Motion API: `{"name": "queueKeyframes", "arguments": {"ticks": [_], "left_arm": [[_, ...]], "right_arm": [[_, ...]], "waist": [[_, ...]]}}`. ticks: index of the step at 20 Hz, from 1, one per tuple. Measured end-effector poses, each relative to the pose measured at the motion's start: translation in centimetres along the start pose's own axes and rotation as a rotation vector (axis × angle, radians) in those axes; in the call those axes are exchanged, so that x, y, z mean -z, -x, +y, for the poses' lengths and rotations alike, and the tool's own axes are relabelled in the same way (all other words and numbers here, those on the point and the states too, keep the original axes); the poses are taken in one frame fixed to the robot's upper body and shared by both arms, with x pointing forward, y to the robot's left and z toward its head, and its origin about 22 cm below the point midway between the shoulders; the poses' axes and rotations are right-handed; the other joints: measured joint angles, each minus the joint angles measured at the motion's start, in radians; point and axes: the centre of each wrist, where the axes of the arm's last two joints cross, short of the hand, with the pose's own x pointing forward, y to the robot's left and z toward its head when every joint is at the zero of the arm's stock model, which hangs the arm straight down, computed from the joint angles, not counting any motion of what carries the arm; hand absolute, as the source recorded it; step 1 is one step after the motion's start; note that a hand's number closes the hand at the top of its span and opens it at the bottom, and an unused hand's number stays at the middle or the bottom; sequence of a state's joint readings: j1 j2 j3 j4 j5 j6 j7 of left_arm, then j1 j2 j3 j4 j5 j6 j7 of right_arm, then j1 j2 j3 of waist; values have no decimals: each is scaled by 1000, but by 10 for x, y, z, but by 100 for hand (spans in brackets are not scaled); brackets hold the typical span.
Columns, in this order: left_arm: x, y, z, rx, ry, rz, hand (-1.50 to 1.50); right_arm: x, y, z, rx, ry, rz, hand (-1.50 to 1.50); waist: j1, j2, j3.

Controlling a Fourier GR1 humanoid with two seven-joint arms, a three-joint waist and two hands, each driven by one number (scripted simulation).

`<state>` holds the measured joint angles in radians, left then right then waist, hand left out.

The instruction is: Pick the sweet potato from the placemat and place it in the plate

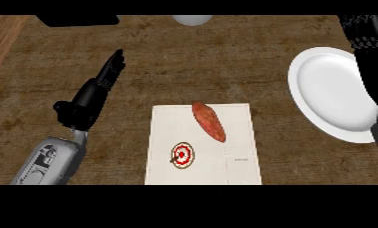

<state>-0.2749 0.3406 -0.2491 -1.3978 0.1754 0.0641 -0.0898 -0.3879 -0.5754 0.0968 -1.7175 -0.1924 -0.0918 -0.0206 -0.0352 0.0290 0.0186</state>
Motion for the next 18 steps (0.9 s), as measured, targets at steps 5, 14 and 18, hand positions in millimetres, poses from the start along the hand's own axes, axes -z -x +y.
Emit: {"name": "queueKeyframes", "arguments": {"ticks": [5,14,18], "left_arm": [[-14,30,-10,-61,-40,179,0],[-40,58,-29,-204,-101,425,0],[-49,59,-29,-221,-131,448,0]], "right_arm": [[19,15,21,163,-128,15,150],[33,90,44,165,-141,74,-150],[38,121,45,229,-191,42,-150]], "waist": [[79,-2,-12],[113,-3,-16],[92,-13,-15]]}}
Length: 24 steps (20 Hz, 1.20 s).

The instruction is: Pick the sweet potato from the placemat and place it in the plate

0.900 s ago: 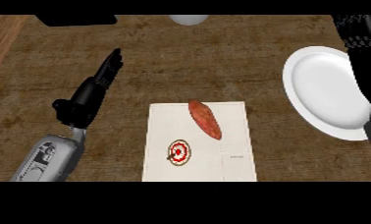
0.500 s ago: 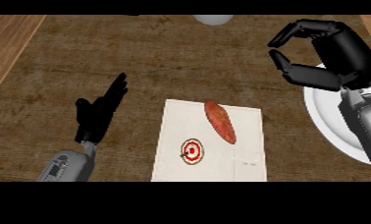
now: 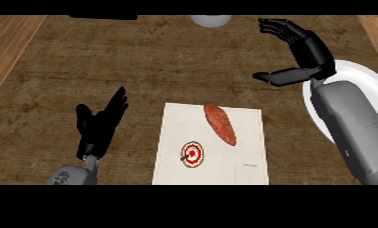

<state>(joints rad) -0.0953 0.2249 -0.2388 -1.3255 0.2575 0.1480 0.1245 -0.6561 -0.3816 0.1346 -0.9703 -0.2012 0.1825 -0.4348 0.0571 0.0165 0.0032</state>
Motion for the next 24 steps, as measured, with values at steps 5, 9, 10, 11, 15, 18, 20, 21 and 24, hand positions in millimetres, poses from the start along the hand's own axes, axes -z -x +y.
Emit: {"name": "queueKeyframes", "arguments": {"ticks": [5,9,10,11,15,18,20,21,24], "left_arm": [[-9,2,2,-12,-20,29,0],[-11,3,1,-22,-27,37,0],[-11,4,0,-25,-30,38,0],[-12,4,3,-23,-32,41,0],[-15,0,11,-23,-43,43,0],[-17,5,13,-25,-53,49,0],[-19,4,16,-29,-53,53,0],[-20,7,20,-32,-57,53,0],[-22,7,16,-34,-55,54,0]], "right_arm": [[13,0,-17,-90,-165,27,-150],[32,-19,-18,-241,-376,97,-150],[36,-23,-15,-272,-427,111,-150],[38,-26,-13,-302,-471,122,-150],[47,-33,4,-400,-584,165,-150],[51,-34,26,-464,-642,199,-150],[48,-35,42,-492,-667,209,-150],[46,-36,51,-501,-677,213,-150],[37,-37,71,-536,-686,230,-150]], "waist": [[-18,-8,-2],[-25,-13,-3],[-30,-14,-3],[-33,-15,-3],[-43,-17,-3],[-48,-18,-4],[-52,-19,-4],[-54,-19,-4],[-56,-19,-3]]}}
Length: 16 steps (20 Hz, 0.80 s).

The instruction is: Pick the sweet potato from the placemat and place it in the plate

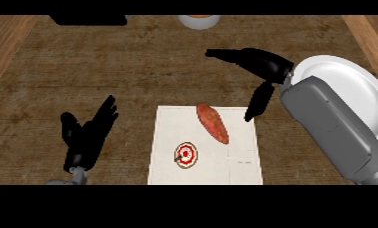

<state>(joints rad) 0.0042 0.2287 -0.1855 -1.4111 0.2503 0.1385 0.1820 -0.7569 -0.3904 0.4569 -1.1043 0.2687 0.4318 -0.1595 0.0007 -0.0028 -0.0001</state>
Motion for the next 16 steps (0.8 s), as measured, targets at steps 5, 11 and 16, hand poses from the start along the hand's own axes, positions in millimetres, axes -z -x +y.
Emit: {"name": "queueKeyframes", "arguments": {"ticks": [5,11,16], "left_arm": [[2,1,-7,-5,2,-6,0],[1,2,-8,-2,0,-17,0],[-2,1,-11,2,-2,-12,0]], "right_arm": [[9,-2,22,-35,-35,55,-150],[7,-10,49,-22,-102,76,-150],[10,-14,62,-24,-112,82,-150]], "waist": [[3,1,1],[1,0,2],[3,2,1]]}}
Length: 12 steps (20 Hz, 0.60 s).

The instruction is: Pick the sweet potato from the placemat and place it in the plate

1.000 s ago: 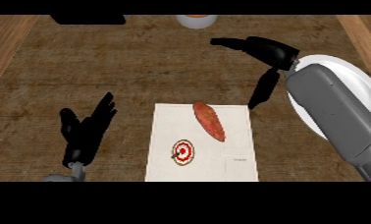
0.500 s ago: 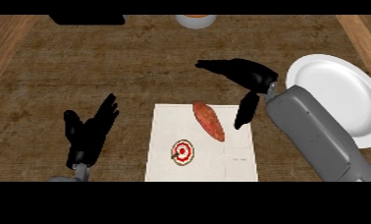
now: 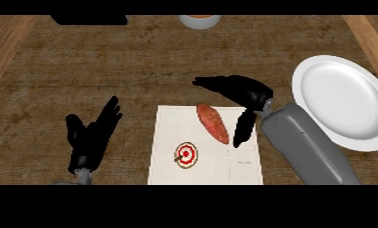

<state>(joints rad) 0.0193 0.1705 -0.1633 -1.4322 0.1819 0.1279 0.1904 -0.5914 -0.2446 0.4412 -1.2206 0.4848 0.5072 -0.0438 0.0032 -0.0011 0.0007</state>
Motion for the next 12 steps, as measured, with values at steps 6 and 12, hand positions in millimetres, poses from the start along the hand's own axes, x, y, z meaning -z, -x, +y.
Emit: {"name": "queueKeyframes", "arguments": {"ticks": [6,12], "left_arm": [[-1,0,5,1,5,2,0],[-5,-7,-2,3,6,6,0]], "right_arm": [[3,-1,12,-75,17,49,-150],[15,-5,24,-112,18,84,-150]], "waist": [[1,0,0],[3,1,0]]}}
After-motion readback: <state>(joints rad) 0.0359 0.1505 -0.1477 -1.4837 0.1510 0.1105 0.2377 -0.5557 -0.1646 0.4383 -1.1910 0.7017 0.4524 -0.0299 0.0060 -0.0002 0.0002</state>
